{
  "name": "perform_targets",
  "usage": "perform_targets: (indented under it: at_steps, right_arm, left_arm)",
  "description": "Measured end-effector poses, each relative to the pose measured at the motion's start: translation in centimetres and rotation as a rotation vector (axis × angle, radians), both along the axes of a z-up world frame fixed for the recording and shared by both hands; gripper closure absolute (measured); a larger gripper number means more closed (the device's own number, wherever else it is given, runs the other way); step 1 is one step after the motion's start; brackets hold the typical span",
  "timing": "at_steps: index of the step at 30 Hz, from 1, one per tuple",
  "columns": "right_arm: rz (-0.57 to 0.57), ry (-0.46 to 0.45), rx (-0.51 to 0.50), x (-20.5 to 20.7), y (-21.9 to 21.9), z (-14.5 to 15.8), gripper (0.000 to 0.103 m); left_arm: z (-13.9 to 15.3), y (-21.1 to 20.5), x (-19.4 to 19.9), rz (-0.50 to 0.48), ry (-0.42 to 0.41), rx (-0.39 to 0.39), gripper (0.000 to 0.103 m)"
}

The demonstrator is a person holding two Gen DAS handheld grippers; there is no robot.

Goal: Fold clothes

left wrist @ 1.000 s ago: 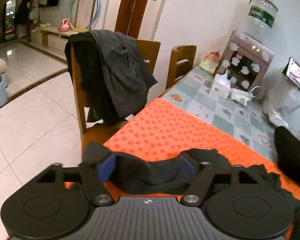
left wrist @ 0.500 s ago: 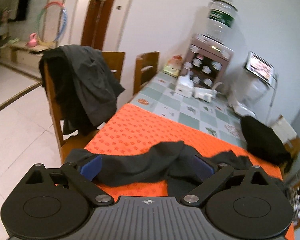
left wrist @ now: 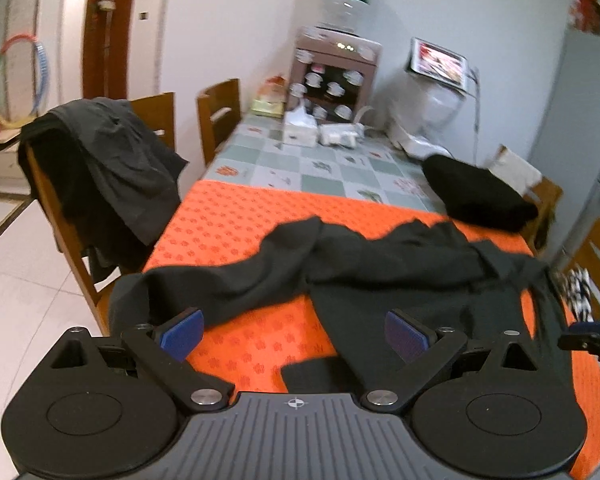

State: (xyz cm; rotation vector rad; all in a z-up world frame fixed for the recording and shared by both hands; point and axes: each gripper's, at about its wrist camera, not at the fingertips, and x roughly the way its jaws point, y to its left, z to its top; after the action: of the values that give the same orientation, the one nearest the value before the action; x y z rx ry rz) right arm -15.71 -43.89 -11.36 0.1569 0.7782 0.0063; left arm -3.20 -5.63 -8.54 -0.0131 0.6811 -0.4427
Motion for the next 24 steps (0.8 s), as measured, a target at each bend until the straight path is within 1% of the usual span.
perform_targets:
  at_steps: [5,11,16,18,20,21,22,23,24]
  right_arm:
    - [-0.009,0.008,-0.015,-1.8,3.3,-1.7,0.041]
    - [0.009,0.04,-0.028,-3.2,6.6,-4.4,0.041]
    - [0.059,0.072,-0.052,-4.0,9.3,-6.5,0.041]
    - [0.078,0.079,-0.06,-4.0,10.3,-7.2,0.041]
    - [0.1,0.082,-0.078,-3.8,11.3,-7.8,0.041]
    - [0.103,0.082,-0.099,-3.7,11.7,-8.1,0.041]
    - [0.104,0.081,-0.122,-3.6,12.1,-8.4,0.042]
    - [0.105,0.081,-0.145,-3.5,12.5,-8.6,0.046]
    - [0.101,0.075,-0.167,-3.4,12.5,-8.7,0.057]
  left_arm:
    - [-1.6,-0.1,-1.5,-0.075,0.004,0.032,0.006]
    - [-4.2,-0.9,-3.4,-0.168,0.018,0.092,0.006]
    - [-6.6,-1.9,-4.5,-0.237,0.024,0.156,0.006]
    - [-7.1,-2.1,-4.4,-0.251,0.02,0.178,0.007]
    - [-7.6,-2.3,-4.3,-0.264,0.015,0.199,0.01]
    - [-7.8,-2.5,-4.2,-0.271,0.013,0.21,0.01]
    - [-8.1,-2.6,-4.2,-0.278,0.011,0.221,0.01]
    - [-8.3,-2.7,-4.1,-0.285,0.008,0.232,0.01]
    - [-8.5,-2.8,-4.0,-0.291,0.006,0.242,0.01]
